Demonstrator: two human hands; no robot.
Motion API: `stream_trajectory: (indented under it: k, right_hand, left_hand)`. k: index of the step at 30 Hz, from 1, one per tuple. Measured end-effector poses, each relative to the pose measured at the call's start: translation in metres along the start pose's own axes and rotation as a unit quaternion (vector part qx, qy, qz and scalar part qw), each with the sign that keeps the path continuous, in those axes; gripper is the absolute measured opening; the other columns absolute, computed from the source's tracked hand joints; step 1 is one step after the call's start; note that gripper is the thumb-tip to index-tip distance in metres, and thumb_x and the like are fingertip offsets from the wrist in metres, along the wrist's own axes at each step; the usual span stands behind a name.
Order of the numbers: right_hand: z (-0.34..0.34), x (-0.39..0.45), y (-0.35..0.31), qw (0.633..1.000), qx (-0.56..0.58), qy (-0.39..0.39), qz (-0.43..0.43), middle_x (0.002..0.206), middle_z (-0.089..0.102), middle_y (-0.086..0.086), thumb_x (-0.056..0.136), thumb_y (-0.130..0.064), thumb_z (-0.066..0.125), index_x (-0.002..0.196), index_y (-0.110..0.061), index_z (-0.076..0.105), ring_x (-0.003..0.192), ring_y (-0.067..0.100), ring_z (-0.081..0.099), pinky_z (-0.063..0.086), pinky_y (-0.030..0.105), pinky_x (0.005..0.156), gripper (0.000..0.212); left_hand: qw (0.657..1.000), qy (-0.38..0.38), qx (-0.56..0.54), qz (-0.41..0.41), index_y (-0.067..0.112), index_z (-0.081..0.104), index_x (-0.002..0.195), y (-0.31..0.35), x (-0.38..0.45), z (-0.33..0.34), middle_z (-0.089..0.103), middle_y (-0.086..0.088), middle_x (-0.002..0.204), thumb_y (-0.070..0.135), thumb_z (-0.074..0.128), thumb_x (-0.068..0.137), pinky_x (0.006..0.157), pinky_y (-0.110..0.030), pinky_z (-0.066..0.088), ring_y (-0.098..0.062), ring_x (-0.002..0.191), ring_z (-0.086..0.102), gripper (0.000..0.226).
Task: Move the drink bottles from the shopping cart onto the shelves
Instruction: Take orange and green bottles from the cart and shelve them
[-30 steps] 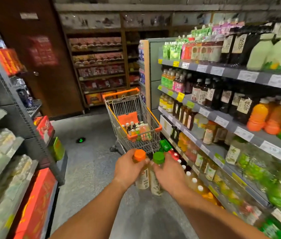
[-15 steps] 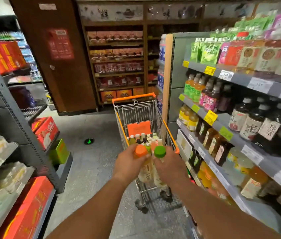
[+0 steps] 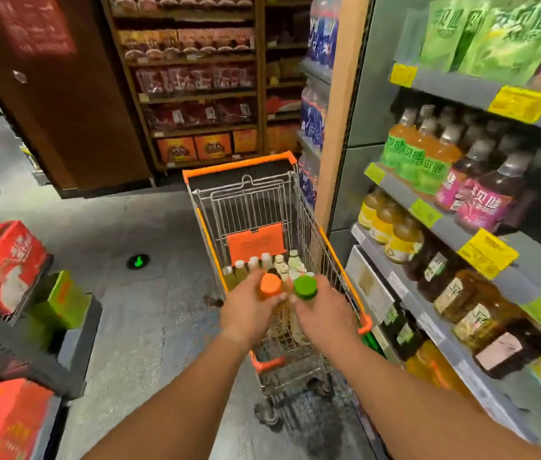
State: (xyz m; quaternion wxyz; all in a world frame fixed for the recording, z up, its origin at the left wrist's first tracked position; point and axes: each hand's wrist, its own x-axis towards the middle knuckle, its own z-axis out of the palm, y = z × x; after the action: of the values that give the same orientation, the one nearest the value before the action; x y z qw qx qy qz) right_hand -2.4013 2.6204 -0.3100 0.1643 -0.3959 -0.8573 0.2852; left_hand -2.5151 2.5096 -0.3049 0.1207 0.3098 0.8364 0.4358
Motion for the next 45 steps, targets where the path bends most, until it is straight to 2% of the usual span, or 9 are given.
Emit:
stream_trajectory:
  k: [6,11,15,18,25,29,33,35,45]
  right_hand:
    - [0.058,0.084,0.02,0.999,-0.011,-0.046,0.024,0.106,0.064,0.004,0.085,-0.056,0.056,0.129,-0.033,0.039,0.095,0.031,0.061,0.052,0.041,0.078,0.053]
    - [0.122,0.15,0.06,0.994,-0.009,-0.103,0.02,0.122,0.057,0.004,0.088,-0.047,0.062,0.136,-0.028,0.044,0.104,0.029,0.06,0.051,0.038,0.084,0.055]
    - [0.185,0.198,0.108,0.986,0.014,-0.16,0.052,0.115,0.055,-0.007,0.089,-0.045,0.062,0.125,-0.032,0.051,0.094,0.012,0.06,0.053,0.034,0.086,0.039]
    - [0.23,0.227,0.137,0.976,0.027,-0.203,0.074,0.107,0.059,-0.006,0.09,-0.04,0.064,0.119,-0.029,0.056,0.091,0.014,0.061,0.054,0.033,0.082,0.032]
    - [0.312,0.268,0.177,0.961,0.174,-0.199,0.082,0.105,0.063,0.005,0.085,-0.034,0.069,0.116,-0.014,0.055,0.092,0.024,0.062,0.053,0.036,0.075,0.039]
    - [0.338,0.282,0.186,0.918,0.383,-0.059,0.081,0.108,0.059,0.009,0.082,-0.031,0.071,0.138,-0.006,0.04,0.091,0.022,0.062,0.052,0.033,0.069,0.069]
    - [0.363,0.285,0.202,0.995,0.082,-0.048,0.016,0.102,0.067,0.006,0.087,-0.017,0.07,0.12,-0.009,0.058,0.088,0.022,0.065,0.046,0.024,0.07,0.036]
    - [0.362,0.29,0.203,0.99,-0.063,-0.121,0.019,0.112,0.065,0.01,0.087,-0.022,0.068,0.119,-0.01,0.061,0.098,0.029,0.063,0.048,0.031,0.074,0.035]
    - [0.342,0.291,0.187,0.972,-0.029,-0.212,0.094,0.133,0.047,0.011,0.088,-0.032,0.068,0.14,-0.016,0.036,0.105,0.026,0.062,0.055,0.042,0.084,0.064]
  left_hand:
    - [0.997,-0.052,0.023,-0.046,0.042,0.05,0.097,-0.056,0.086,0.038,0.057,0.027,0.079,0.039,0.079,0.079,0.062,-0.021,0.036,-0.013,0.086,0.06,0.034]
    - [0.99,-0.073,0.073,-0.1,0.027,0.048,0.119,-0.115,0.144,0.095,0.068,0.002,0.1,0.034,0.074,0.084,0.067,-0.03,0.038,-0.028,0.096,0.064,0.044]
    - [0.977,-0.107,0.117,-0.143,0.04,0.028,0.092,-0.173,0.188,0.146,0.047,0.018,0.07,0.032,0.067,0.087,0.049,-0.019,0.03,0.003,0.06,0.046,0.04]
    - [0.965,-0.121,0.15,-0.179,0.034,0.026,0.092,-0.211,0.219,0.18,0.04,0.017,0.067,0.029,0.067,0.087,0.054,-0.026,0.031,-0.003,0.057,0.042,0.042]
    - [0.948,-0.153,0.176,-0.217,0.038,0.016,0.087,-0.285,0.271,0.235,0.046,0.007,0.071,0.031,0.058,0.09,0.065,-0.034,0.036,-0.017,0.06,0.042,0.042]
    - [0.94,-0.169,0.169,-0.242,0.02,0.038,0.113,-0.303,0.283,0.251,0.064,-0.01,0.093,0.024,0.06,0.089,0.067,-0.034,0.037,-0.032,0.08,0.059,0.032]
    - [0.941,-0.167,0.127,-0.265,0.019,0.042,0.114,-0.305,0.291,0.257,0.066,-0.013,0.1,0.026,0.057,0.089,0.071,-0.036,0.042,-0.037,0.089,0.062,0.03]
    - [0.94,-0.176,0.12,-0.267,0.02,0.043,0.116,-0.305,0.296,0.255,0.067,-0.013,0.103,0.027,0.058,0.086,0.075,-0.039,0.048,-0.037,0.093,0.064,0.034]
    - [0.918,-0.243,0.142,-0.279,0.028,0.04,0.127,-0.304,0.297,0.247,0.064,-0.008,0.112,0.033,0.071,0.079,0.083,-0.04,0.052,-0.03,0.099,0.063,0.057]
